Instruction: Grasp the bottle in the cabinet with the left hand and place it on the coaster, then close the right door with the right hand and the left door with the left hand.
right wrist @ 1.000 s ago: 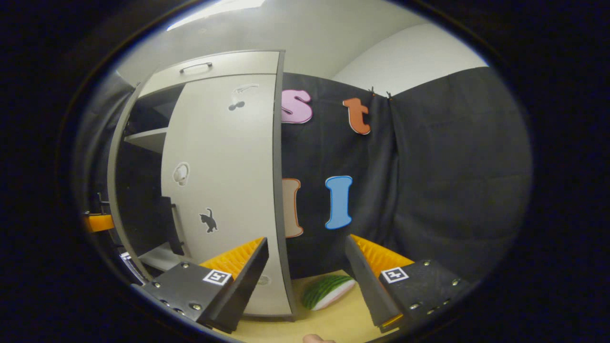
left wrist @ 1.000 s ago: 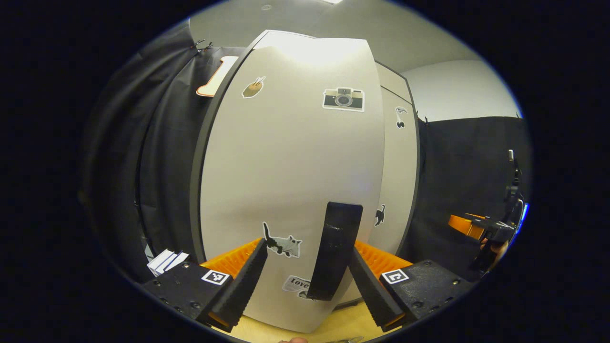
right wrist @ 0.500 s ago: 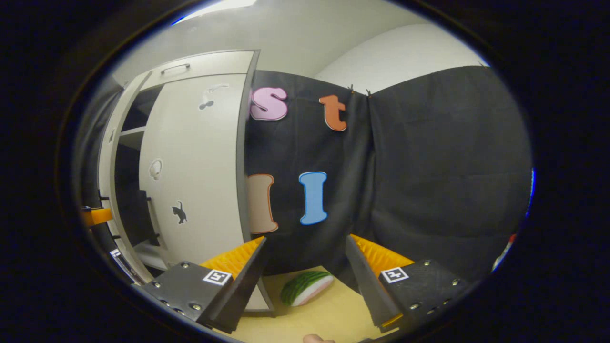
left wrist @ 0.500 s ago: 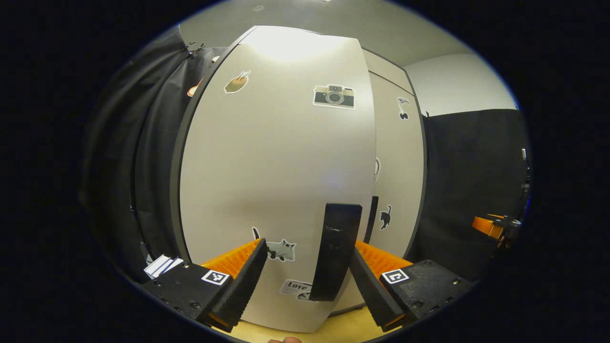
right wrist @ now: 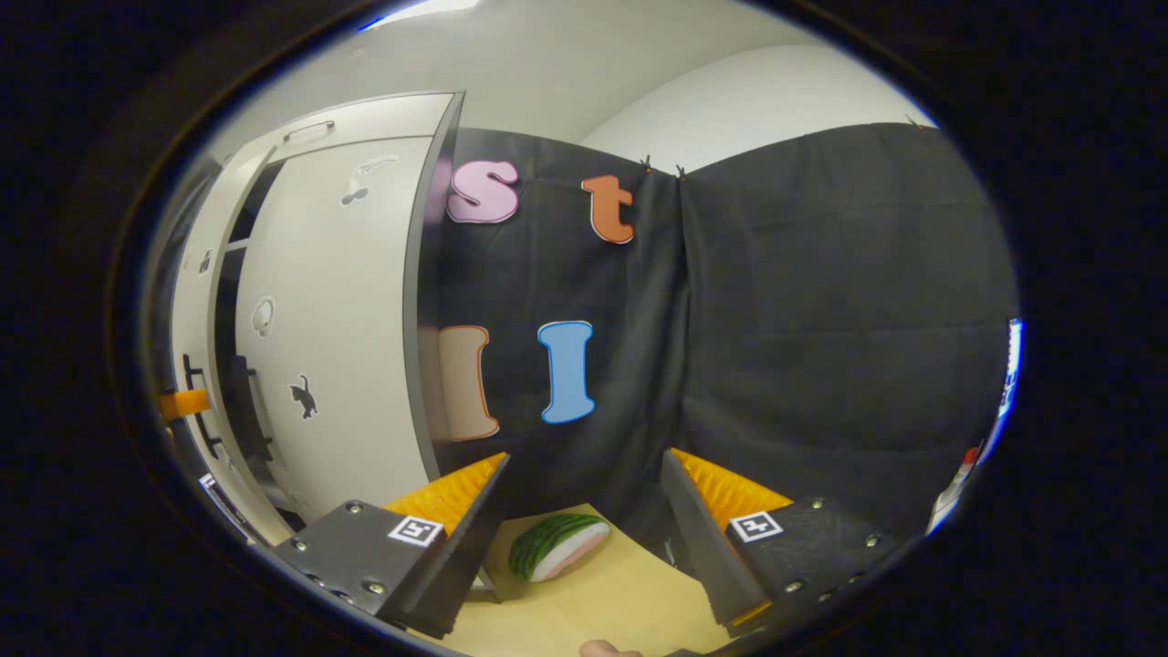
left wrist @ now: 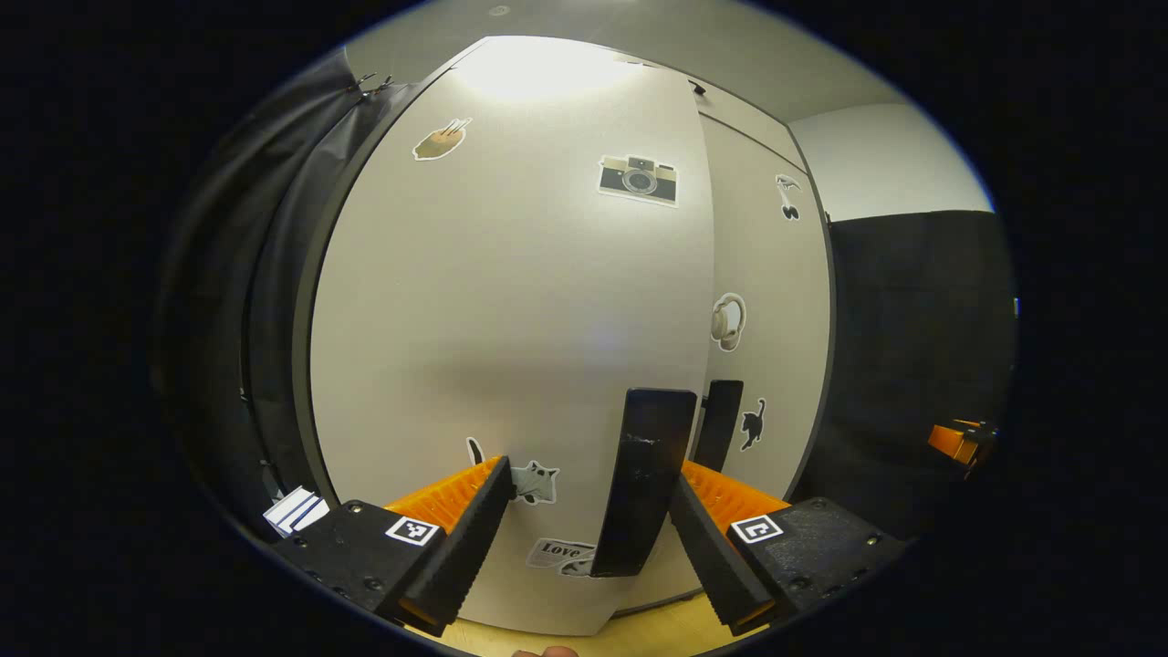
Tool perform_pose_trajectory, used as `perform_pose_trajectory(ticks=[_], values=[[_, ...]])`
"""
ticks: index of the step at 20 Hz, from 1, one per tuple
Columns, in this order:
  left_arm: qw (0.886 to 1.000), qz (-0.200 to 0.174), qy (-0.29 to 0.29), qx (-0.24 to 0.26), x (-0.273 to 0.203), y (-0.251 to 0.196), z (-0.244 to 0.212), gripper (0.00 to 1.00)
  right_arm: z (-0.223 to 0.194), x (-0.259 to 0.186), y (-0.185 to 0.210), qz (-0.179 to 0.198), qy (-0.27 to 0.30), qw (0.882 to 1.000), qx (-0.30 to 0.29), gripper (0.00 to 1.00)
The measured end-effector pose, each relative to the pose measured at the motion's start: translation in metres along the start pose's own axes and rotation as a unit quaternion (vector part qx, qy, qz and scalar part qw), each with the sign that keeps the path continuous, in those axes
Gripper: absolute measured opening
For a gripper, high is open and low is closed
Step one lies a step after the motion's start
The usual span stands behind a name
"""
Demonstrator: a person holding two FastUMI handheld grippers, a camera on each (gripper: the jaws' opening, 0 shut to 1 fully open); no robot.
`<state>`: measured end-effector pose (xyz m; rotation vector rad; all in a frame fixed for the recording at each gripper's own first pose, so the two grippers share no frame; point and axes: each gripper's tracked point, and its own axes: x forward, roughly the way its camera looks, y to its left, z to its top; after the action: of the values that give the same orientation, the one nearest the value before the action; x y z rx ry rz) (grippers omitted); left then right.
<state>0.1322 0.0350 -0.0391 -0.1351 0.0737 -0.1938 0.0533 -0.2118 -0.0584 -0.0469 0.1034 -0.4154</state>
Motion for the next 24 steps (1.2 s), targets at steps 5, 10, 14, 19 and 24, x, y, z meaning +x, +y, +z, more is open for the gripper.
perform_pose_trajectory(ticks=[5, 10, 14, 19, 24], values=[[1.0, 0.004, 0.002, 0.013, 0.003, -0.002, -0.002, 1.0, -0.006, 0.003, 0.0, -0.001, 0.004, 1.0, 0.001, 0.99], [1.0, 0.006, 0.003, 0.023, 0.005, -0.004, -0.004, 1.0, -0.012, 0.005, 0.001, -0.001, 0.008, 1.0, 0.002, 0.97], [1.0, 0.006, 0.002, 0.029, 0.005, -0.005, -0.006, 1.0, -0.014, 0.008, 0.0, -0.003, 0.008, 1.0, 0.002, 0.99], [1.0, 0.004, 0.001, 0.03, 0.005, -0.006, -0.006, 1.0, -0.018, 0.012, 0.002, -0.001, 0.013, 1.0, 0.002, 0.99], [0.999, 0.009, 0.004, 0.034, 0.007, -0.006, -0.008, 1.0, -0.019, 0.014, 0.01, 0.011, 0.013, 1.0, -0.007, 0.99]])
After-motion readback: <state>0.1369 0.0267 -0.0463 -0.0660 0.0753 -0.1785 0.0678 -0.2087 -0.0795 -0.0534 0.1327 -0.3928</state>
